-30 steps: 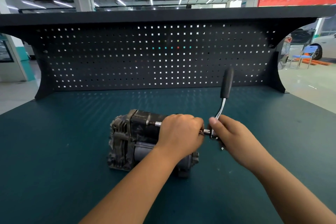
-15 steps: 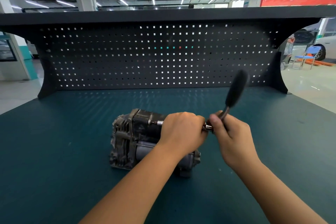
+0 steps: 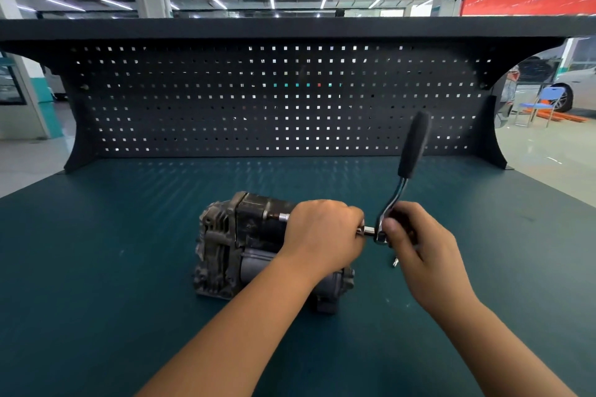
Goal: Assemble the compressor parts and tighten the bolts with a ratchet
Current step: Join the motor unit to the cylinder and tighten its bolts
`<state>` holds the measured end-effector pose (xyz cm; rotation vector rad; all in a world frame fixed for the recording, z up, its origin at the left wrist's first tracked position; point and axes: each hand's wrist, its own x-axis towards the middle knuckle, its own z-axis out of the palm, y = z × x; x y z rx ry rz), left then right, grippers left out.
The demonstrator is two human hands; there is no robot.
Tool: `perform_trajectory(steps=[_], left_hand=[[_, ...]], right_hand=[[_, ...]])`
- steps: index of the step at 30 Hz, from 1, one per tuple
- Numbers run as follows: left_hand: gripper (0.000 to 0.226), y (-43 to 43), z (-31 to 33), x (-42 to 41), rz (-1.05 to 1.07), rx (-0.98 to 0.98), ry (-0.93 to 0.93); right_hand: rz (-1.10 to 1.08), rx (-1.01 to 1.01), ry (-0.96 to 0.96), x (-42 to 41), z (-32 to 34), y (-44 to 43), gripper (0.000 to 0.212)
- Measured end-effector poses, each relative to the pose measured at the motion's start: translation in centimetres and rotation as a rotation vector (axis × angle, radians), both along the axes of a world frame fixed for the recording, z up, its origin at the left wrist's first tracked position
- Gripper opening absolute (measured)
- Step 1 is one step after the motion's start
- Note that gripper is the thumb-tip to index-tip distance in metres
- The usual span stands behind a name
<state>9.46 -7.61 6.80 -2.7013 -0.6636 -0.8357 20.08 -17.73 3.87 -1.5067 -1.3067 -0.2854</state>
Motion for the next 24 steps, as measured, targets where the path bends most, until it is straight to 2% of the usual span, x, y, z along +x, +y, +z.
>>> perform_trajectory(steps=[1, 3, 7, 9, 10, 12, 14, 15, 18, 20, 22, 24], left_hand=[[0.013, 0.0, 0.0, 0.0, 0.003, 0.003, 0.005], [0.015, 0.0, 0.0, 0.1, 0.014, -0.001, 0.006], [0.019, 0.2, 0.1, 0.2, 0.030, -0.018, -0.017], [0.016, 0.1, 0.1, 0.2, 0.023, -0.016, -0.003], [0.017, 0.1, 0.0, 0.1, 0.020, -0.014, 0.002], [0.022, 0.1, -0.1, 0.1, 0.017, -0.002, 0.000], [0.025, 0.0, -0.2, 0.0, 0.013, 0.005, -0.013], [0.026, 0.0, -0.2, 0.0, 0.015, 0.008, -0.014], [0.017, 0.0, 0.0, -0.1, 0.011, 0.012, 0.003], [0.007, -0.3, 0.2, -0.3, -0.005, 0.002, 0.002], [0.005, -0.5, 0.2, -0.5, -0.020, -0.015, -0.003], [0.008, -0.6, 0.2, -0.5, -0.016, -0.011, 0.002]], right_hand=[[0.055, 0.025, 0.017, 0.0, -0.1, 0.0, 0.008], [0.120, 0.088, 0.002, 0.2, -0.3, 0.0, 0.016], [0.060, 0.247, -0.333, 0.5, -1.4, -0.5, 0.012], [0.054, 0.294, -0.462, 0.8, -2.3, -0.8, 0.025], [0.062, 0.300, -0.442, 0.7, -2.5, -0.8, 0.029], [0.083, 0.268, -0.215, 0.2, -2.0, -0.7, 0.031], [0.076, 0.233, 0.114, -0.5, -0.4, -0.4, 0.013], [0.063, 0.202, 0.214, -0.6, 0.5, -0.1, 0.004], [-0.024, 0.014, 0.275, 0.5, 2.5, 1.2, 0.011], [0.010, -0.164, 0.456, 1.4, 3.0, 2.0, 0.015], [0.131, -0.318, 0.701, 1.7, 2.7, 2.3, 0.026], [0.186, -0.343, 0.794, 1.5, 2.0, 2.2, 0.028]])
